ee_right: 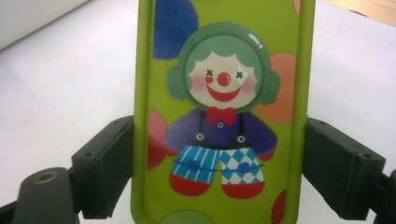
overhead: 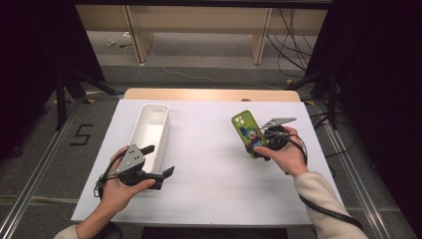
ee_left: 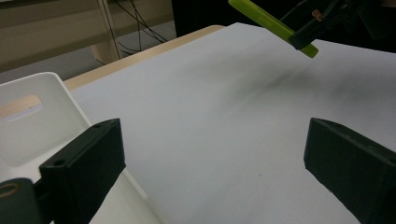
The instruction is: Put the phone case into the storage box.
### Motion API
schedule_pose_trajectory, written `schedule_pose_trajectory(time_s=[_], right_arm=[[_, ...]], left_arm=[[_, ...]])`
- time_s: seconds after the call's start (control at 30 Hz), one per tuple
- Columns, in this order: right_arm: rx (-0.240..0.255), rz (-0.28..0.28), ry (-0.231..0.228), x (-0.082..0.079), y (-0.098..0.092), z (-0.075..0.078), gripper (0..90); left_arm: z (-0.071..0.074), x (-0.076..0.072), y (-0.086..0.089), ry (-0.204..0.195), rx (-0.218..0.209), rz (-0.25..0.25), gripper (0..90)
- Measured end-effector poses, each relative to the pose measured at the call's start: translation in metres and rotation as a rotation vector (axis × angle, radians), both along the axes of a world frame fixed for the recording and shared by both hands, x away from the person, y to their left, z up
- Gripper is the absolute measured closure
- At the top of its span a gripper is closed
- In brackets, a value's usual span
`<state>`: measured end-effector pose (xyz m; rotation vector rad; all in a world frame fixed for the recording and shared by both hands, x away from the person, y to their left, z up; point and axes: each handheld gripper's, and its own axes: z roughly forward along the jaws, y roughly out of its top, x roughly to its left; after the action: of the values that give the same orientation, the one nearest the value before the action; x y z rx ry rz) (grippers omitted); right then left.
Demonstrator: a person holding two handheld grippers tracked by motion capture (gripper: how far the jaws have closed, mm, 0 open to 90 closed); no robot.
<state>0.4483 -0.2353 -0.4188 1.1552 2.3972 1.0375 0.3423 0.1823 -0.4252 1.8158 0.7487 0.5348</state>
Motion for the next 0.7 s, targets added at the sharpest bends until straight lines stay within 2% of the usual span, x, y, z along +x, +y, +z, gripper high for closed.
schedule_pose_trajectory(time_s=[0.33, 0.7], right_arm=[[0.040, 0.024, -0.038, -0.010, 0.002, 0.000, 16.7], [0.050, 0.043, -0.054, -0.018, 0.005, -0.004, 16.7]], left_arm=[[0.000, 0.000, 0.000, -0.003, 0.000, 0.001, 4.5], [0.001, -0.001, 0.001, -0.006, -0.001, 0.002, 4.6]])
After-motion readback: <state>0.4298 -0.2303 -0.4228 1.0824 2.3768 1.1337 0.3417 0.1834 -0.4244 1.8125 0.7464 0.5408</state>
